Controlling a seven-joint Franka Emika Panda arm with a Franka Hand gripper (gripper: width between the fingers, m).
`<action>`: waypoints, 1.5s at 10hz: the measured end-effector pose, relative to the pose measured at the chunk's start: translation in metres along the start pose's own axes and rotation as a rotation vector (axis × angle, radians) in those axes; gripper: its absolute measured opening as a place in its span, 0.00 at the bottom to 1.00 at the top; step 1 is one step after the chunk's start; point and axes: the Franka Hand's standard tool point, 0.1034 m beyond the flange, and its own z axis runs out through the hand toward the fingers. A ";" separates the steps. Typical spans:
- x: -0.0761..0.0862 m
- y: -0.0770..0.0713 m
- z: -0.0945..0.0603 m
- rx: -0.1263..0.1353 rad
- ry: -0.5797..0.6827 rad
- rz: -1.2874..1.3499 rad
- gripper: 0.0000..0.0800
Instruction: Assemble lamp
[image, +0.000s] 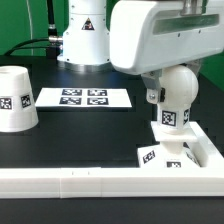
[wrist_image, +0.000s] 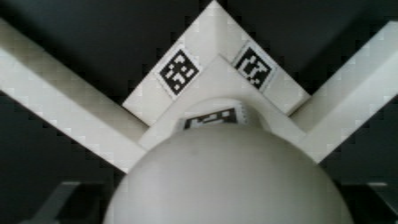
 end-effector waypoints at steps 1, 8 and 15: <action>0.000 0.000 0.000 0.005 0.002 0.056 0.72; 0.001 -0.001 -0.001 0.010 0.006 0.499 0.72; 0.004 -0.004 0.000 0.035 0.021 1.089 0.72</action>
Offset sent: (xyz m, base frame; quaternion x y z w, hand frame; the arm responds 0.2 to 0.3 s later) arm 0.0000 0.0000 0.0000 0.0000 0.0000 0.1296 0.9916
